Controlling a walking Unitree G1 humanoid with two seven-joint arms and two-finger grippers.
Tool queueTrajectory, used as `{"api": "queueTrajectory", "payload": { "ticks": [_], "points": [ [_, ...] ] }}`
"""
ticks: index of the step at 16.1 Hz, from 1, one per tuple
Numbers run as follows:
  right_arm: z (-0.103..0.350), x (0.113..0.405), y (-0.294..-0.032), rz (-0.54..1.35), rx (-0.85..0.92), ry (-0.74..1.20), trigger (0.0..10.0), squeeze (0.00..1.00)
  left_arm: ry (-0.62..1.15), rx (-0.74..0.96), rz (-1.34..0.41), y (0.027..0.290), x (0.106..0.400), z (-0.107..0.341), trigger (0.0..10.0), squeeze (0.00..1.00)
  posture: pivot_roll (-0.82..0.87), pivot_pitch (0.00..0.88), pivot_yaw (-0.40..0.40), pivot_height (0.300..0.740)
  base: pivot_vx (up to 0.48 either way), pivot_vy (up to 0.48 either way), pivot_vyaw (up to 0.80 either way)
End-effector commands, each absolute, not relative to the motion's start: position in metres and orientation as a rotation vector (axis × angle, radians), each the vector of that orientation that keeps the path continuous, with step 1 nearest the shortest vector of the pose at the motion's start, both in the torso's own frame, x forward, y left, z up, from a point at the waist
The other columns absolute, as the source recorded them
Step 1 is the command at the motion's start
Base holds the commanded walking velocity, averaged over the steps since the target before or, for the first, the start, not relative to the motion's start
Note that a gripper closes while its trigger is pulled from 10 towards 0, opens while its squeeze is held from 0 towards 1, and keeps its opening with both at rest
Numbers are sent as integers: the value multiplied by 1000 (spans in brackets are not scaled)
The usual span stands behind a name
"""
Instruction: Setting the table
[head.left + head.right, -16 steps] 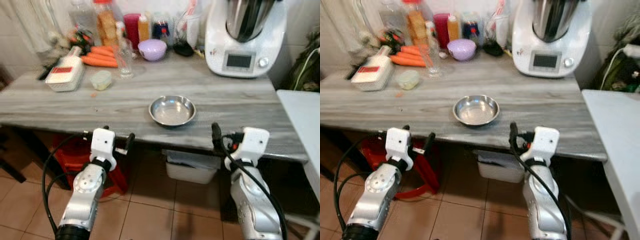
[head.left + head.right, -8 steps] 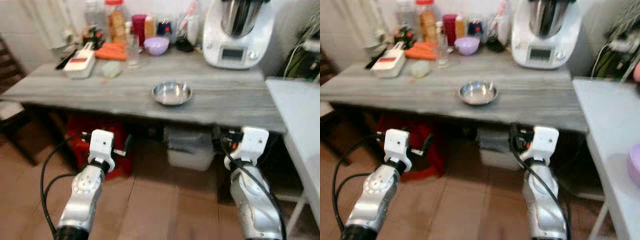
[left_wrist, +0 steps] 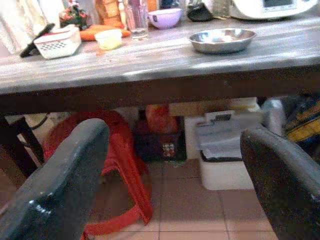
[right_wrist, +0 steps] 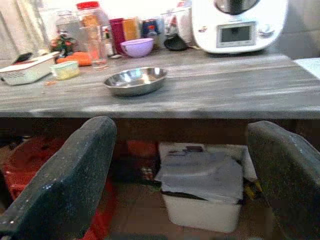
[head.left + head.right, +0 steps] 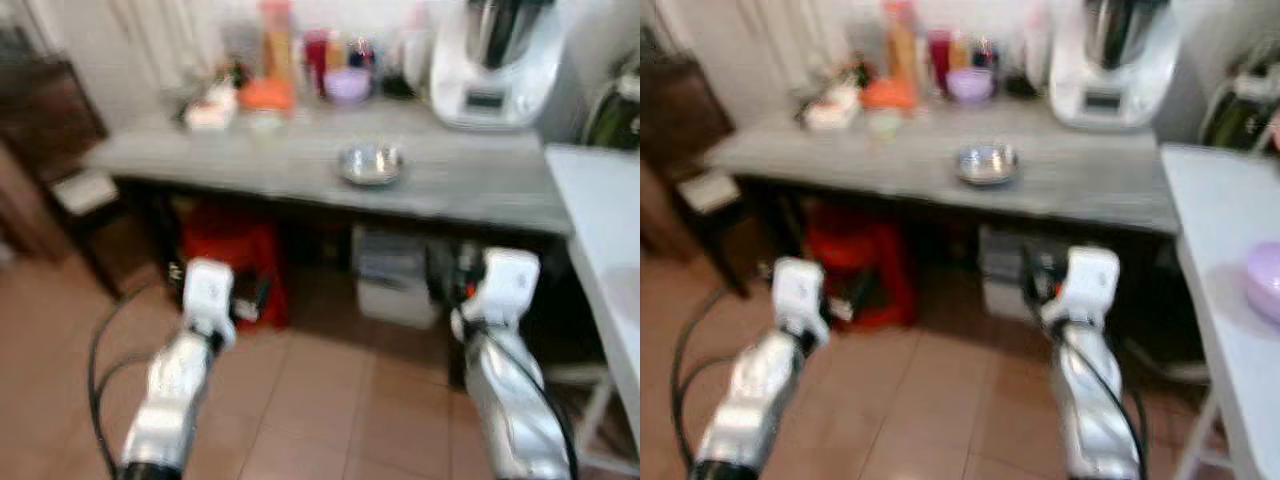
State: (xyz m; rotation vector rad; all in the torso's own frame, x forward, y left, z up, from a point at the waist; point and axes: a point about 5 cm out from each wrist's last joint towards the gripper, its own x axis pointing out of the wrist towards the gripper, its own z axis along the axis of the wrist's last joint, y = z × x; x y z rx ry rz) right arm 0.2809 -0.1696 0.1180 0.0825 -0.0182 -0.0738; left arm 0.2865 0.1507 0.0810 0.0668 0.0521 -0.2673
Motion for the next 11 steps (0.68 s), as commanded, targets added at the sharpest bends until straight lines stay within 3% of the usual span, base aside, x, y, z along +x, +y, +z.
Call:
{"api": "queueTrajectory", "payload": {
  "ticks": [1,7,11],
  "points": [
    [120,283,-165,-54,84,-18,10000,0,22,71,-281,152,291,90,10000,0,27,0,37,740,0,0,0],
    [119,283,-164,-56,102,-14,10000,0,16,54,-328,149,289,91,10000,0,27,0,41,740,0,0,0],
    [118,284,-164,-57,105,-12,10000,0,16,47,-350,147,289,92,10000,0,29,0,44,740,0,0,-684]
  ]
}}
